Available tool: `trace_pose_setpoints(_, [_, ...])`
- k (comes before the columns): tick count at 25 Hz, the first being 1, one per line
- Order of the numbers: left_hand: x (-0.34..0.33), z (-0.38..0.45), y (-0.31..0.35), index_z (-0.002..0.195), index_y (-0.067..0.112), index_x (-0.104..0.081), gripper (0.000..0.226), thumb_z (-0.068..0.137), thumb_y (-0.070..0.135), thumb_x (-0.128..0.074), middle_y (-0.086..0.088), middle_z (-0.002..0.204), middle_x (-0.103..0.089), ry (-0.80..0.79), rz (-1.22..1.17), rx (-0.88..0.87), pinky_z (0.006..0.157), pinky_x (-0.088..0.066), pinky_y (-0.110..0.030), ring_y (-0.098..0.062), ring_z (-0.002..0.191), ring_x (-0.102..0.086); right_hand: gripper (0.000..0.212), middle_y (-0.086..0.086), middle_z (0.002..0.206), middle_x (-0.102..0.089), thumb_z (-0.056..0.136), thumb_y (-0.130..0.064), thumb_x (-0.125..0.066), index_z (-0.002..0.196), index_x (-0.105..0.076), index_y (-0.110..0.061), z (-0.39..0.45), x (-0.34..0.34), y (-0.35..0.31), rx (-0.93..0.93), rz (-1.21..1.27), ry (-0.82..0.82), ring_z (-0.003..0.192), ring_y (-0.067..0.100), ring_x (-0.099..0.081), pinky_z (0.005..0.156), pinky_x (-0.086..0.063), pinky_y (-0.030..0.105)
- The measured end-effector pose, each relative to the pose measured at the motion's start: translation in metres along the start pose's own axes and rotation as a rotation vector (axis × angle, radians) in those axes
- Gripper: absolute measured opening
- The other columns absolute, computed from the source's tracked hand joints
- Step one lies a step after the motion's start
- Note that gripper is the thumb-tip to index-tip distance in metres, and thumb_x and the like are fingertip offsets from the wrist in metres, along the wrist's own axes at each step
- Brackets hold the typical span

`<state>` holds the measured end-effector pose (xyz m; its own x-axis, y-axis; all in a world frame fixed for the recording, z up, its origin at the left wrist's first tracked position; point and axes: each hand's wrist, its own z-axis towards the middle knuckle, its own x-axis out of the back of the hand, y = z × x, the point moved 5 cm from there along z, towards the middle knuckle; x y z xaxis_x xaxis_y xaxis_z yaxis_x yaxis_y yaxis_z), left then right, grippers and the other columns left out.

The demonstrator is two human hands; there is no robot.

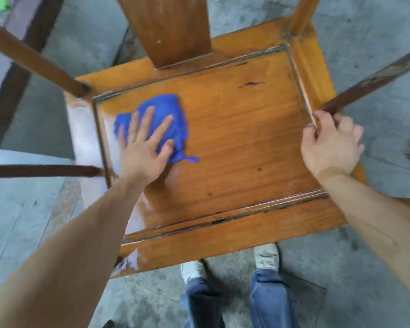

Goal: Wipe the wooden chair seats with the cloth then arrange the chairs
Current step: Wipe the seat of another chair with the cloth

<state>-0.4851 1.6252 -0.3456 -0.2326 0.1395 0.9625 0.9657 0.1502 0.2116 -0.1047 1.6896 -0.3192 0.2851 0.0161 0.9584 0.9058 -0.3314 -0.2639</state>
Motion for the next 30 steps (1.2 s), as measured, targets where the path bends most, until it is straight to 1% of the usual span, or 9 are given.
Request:
trace_pose_setpoints(3, [-0.004, -0.091, -0.043, 0.153, 0.044, -0.031, 0.059, 0.096, 0.059, -0.027, 0.0, 0.168, -0.015, 0.071, -0.038, 0.374, 0.122, -0.014, -0.058, -0.027, 0.155, -0.009, 0.041, 0.016, 0.152, -0.036, 0.095, -0.036, -0.047, 0.135, -0.054, -0.033, 0.0, -0.002, -0.011, -0.061, 0.049, -0.094, 0.136, 0.041, -0.032, 0.106, -0.031, 0.054])
trace_pose_setpoints(7, [-0.028, -0.125, 0.024, 0.154, 0.045, -0.025, 0.061, 0.095, 0.059, -0.026, -0.001, 0.169, -0.009, 0.095, -0.105, 0.561, 0.119, -0.008, -0.064, -0.028, 0.155, -0.002, 0.047, 0.02, 0.156, -0.03, 0.093, -0.035, -0.048, 0.139, -0.048, -0.038, -0.004, -0.002, -0.017, 0.002, -0.071, -0.19, 0.138, 0.04, -0.03, 0.106, -0.032, 0.053])
trace_pose_setpoints(12, [-0.061, -0.073, 0.202, 0.151, 0.044, -0.035, 0.057, 0.094, 0.054, -0.038, -0.003, 0.167, -0.02, 0.07, -0.018, 0.039, 0.12, -0.004, -0.06, -0.032, 0.154, -0.013, 0.039, 0.014, 0.129, -0.061, 0.093, -0.037, -0.047, 0.128, -0.063, -0.038, 0.019, 0.022, -0.015, 0.04, -0.123, -0.17, 0.124, 0.038, -0.053, 0.105, -0.036, 0.048])
trace_pose_setpoints(15, [-0.082, -0.087, 0.319, 0.149, 0.036, -0.039, 0.053, 0.098, 0.048, -0.04, -0.002, 0.165, -0.026, -0.114, -0.029, -0.342, 0.121, 0.002, -0.059, -0.028, 0.155, -0.011, 0.039, 0.014, 0.128, -0.065, 0.093, -0.035, -0.046, 0.128, -0.063, -0.037, 0.019, 0.03, -0.022, 0.025, -0.085, -0.165, 0.12, 0.039, -0.059, 0.105, -0.038, 0.046])
trace_pose_setpoints(17, [-0.091, -0.102, 0.33, 0.145, 0.033, -0.048, 0.048, 0.099, 0.044, -0.042, 0.002, 0.159, -0.039, -0.139, -0.006, -0.499, 0.123, -0.006, -0.055, -0.024, 0.153, -0.02, 0.042, 0.012, 0.129, -0.064, 0.092, -0.033, -0.045, 0.131, -0.061, -0.038, 0.013, 0.026, -0.033, 0.136, -0.085, -0.164, 0.119, 0.039, -0.059, 0.102, -0.041, 0.047])
trace_pose_setpoints(20, [-0.079, -0.115, 0.255, 0.148, 0.037, -0.044, 0.051, 0.097, 0.045, -0.044, 0.004, 0.161, -0.035, -0.003, 0.014, -0.553, 0.123, -0.018, -0.053, -0.022, 0.151, -0.027, 0.045, 0.007, 0.134, -0.061, 0.091, -0.031, -0.044, 0.133, -0.059, -0.037, -0.009, 0.009, -0.054, 0.42, -0.032, -0.255, 0.123, 0.037, -0.055, 0.1, -0.045, 0.049])
trace_pose_setpoints(24, [-0.047, -0.169, 0.081, 0.149, 0.045, -0.038, 0.055, 0.095, 0.046, -0.048, 0.005, 0.164, -0.029, 0.032, 0.097, -0.363, 0.12, -0.022, -0.053, -0.023, 0.152, -0.025, 0.042, 0.003, 0.153, -0.044, 0.096, -0.031, -0.049, 0.136, -0.056, -0.04, -0.055, -0.022, -0.09, 0.627, -0.029, -0.425, 0.142, 0.029, -0.034, 0.107, -0.035, 0.052])
trace_pose_setpoints(27, [-0.031, -0.198, -0.009, 0.15, 0.04, -0.039, 0.054, 0.097, 0.044, -0.041, -0.004, 0.163, -0.03, 0.083, 0.098, 0.058, 0.117, -0.028, -0.057, -0.033, 0.151, -0.025, 0.041, 0.004, 0.16, -0.033, 0.098, -0.031, -0.05, 0.137, -0.055, -0.041, -0.084, -0.035, -0.106, 0.647, -0.061, -0.445, 0.148, 0.027, -0.023, 0.113, -0.025, 0.051])
trace_pose_setpoints(30, [-0.04, -0.204, 0.01, 0.153, 0.034, -0.035, 0.056, 0.098, 0.042, -0.034, -0.012, 0.164, -0.025, 0.123, -0.038, 0.583, 0.116, -0.025, -0.062, -0.039, 0.151, -0.019, 0.042, 0.004, 0.161, -0.031, 0.098, -0.031, -0.049, 0.139, -0.054, -0.039, -0.101, -0.038, -0.112, 0.64, -0.048, -0.463, 0.149, 0.026, -0.021, 0.115, -0.024, 0.051])
